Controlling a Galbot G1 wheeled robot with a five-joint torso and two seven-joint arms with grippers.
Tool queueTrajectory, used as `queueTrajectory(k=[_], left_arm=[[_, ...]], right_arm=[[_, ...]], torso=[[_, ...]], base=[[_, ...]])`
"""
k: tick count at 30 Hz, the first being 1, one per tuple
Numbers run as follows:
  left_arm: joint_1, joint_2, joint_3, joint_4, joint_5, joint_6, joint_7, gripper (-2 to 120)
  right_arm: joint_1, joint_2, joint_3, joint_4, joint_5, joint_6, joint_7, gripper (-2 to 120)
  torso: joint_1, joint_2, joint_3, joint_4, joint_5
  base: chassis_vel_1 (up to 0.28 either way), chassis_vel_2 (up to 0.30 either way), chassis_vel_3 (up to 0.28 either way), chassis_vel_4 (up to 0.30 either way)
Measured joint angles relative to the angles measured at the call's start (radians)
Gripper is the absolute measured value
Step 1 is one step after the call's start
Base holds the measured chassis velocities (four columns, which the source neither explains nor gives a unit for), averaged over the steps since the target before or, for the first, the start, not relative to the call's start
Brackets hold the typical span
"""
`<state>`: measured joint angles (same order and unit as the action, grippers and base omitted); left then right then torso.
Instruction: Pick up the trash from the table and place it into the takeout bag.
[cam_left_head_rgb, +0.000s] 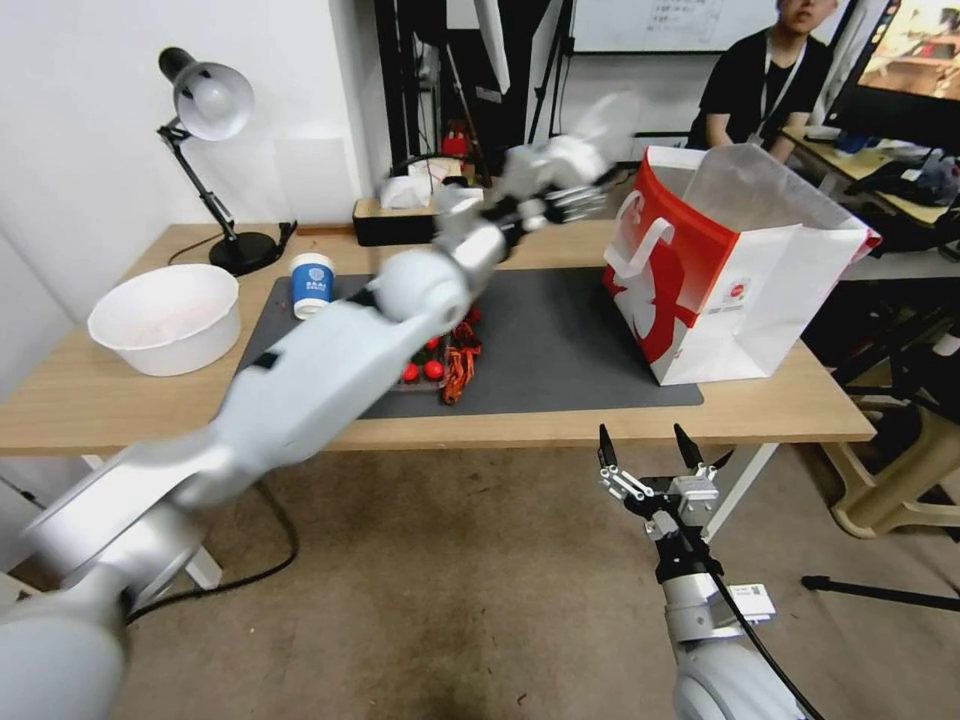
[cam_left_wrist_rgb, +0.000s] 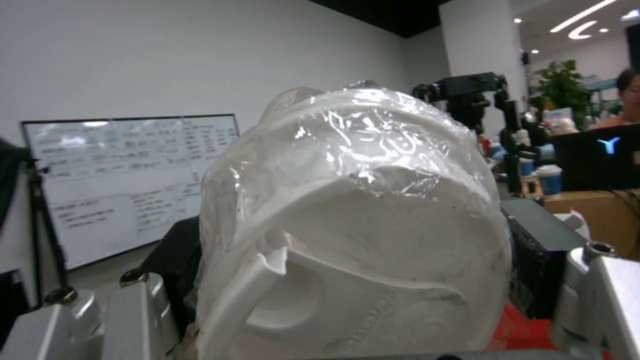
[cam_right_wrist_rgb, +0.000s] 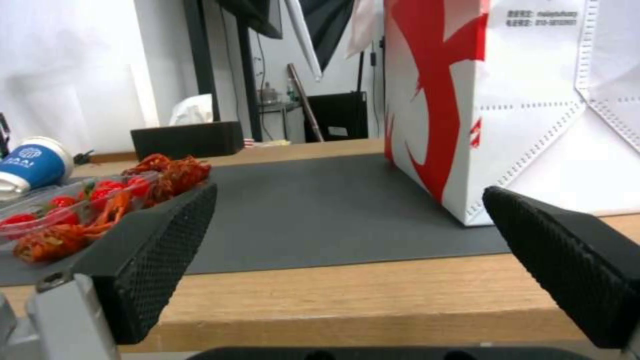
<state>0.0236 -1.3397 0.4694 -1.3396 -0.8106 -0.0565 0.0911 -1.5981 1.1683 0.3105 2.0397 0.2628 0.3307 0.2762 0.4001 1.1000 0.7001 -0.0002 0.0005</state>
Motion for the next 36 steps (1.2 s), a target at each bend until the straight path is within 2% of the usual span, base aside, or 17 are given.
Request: queueTrajectory(k=[1,2,5,7,9,10,13,18,19,20,23,24,34,36], left_arm=[[-0.019,-0.031,0.013,0.034,0.003,-0.004,0.014,76],[-0.019,-0.031,0.013,0.034,0.003,-0.004,0.014,76],[-0.062,-0.097,0.043,0.117,0.023,-0.018,0.072,76],[-0.073,-0.108,0.053,0.134,0.028,-0.020,0.090,76],[-0.099,-0.132,0.078,0.179,0.058,-0.027,0.142,76],[-0.099,-0.132,0.078,0.179,0.058,-0.027,0.142,76],[-0.128,-0.162,0.106,0.227,0.127,-0.045,0.181,76],[-0.140,-0.182,0.111,0.251,0.168,-0.046,0.174,76],[-0.140,-0.184,0.111,0.252,0.170,-0.044,0.169,78],[-0.141,-0.184,0.110,0.252,0.171,-0.042,0.164,85],[-0.141,-0.183,0.110,0.252,0.171,-0.039,0.158,91],[-0.141,-0.180,0.110,0.252,0.170,-0.037,0.153,97],[-0.140,-0.169,0.104,0.246,0.170,-0.032,0.129,100],[-0.126,-0.149,0.079,0.223,0.169,-0.021,0.104,100]], right_arm=[[-0.002,0.001,0.001,-0.007,0.000,0.005,0.000,100],[-0.002,0.001,0.001,-0.007,0.000,0.005,0.000,100],[-0.003,0.002,0.003,-0.029,0.000,0.020,0.000,100],[-0.003,0.002,0.003,-0.035,0.001,0.023,0.000,100],[0.001,0.002,0.003,-0.047,0.002,0.030,0.000,100],[0.001,0.002,0.003,-0.047,0.002,0.030,0.000,100],[0.006,0.002,-0.001,-0.057,0.002,0.035,-0.001,100],[0.006,0.002,-0.001,-0.058,0.003,0.039,-0.001,100],[0.005,0.002,-0.001,-0.058,0.003,0.041,-0.001,100],[0.004,0.002,0.000,-0.059,0.003,0.043,-0.001,100],[0.001,0.001,0.001,-0.059,0.003,0.047,-0.001,100],[0.000,0.000,0.003,-0.061,0.003,0.049,-0.002,100],[0.000,0.004,0.003,-0.063,0.004,0.052,-0.002,100],[0.001,0.008,0.000,-0.063,0.003,0.052,-0.003,100]], torso=[[0.000,0.000,0.000,0.0000,0.0000],[0.000,0.000,0.000,0.0000,0.0000],[0.000,0.000,0.000,0.0002,-0.0002],[0.000,0.000,0.000,0.0001,-0.0002],[0.000,0.000,0.000,0.0004,-0.0003],[0.000,0.000,0.000,0.0004,-0.0003],[0.000,0.000,0.000,0.0004,-0.0003],[0.000,0.000,0.000,0.0002,-0.0003],[0.000,0.000,0.000,0.0002,-0.0003],[0.000,0.000,0.000,0.0003,-0.0005],[0.000,0.000,0.000,0.0003,-0.0005],[0.000,0.000,0.000,0.0003,-0.0005],[0.000,0.000,0.000,0.0002,-0.0005],[0.000,0.000,0.000,0.0001,-0.0005]], base=[[0.000,0.000,0.000,0.000],[0.000,0.000,0.000,0.000],[0.000,0.000,0.000,0.000],[0.000,0.000,0.000,0.000],[0.000,0.000,0.000,0.000],[0.000,0.000,0.000,0.000],[0.000,0.000,0.000,0.000],[0.000,0.000,0.000,0.000],[0.000,0.000,0.000,0.000],[0.000,0.000,0.000,0.000],[0.000,0.000,0.000,0.000],[0.000,0.000,0.000,0.000],[0.000,0.000,0.000,0.000],[0.000,0.000,0.000,0.000]])
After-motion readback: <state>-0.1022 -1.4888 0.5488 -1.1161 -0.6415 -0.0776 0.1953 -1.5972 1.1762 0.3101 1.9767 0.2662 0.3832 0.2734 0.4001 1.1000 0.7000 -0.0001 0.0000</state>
